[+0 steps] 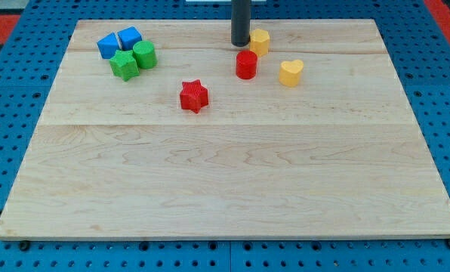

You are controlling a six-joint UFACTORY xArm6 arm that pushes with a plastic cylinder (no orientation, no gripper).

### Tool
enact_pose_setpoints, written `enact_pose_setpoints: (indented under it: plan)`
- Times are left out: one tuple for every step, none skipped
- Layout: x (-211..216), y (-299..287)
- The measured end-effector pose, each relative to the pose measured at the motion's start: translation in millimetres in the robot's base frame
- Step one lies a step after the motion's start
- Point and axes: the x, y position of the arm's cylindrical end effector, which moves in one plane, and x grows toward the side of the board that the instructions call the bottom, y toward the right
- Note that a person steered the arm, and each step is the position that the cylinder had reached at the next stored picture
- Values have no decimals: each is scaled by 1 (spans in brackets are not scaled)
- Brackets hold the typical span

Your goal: Move both red circle and yellow hexagon to right of the red star

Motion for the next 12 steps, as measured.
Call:
enact_pose_setpoints:
  plan:
    - [-31, 11]
    - [6, 78]
    - [27, 47]
    - [-10, 75]
    - [-22, 45]
    - [-22, 1]
    - [-2, 3]
    - [15, 30]
    - [19, 34]
    - [19, 69]
    - [24, 84]
    - [41, 36]
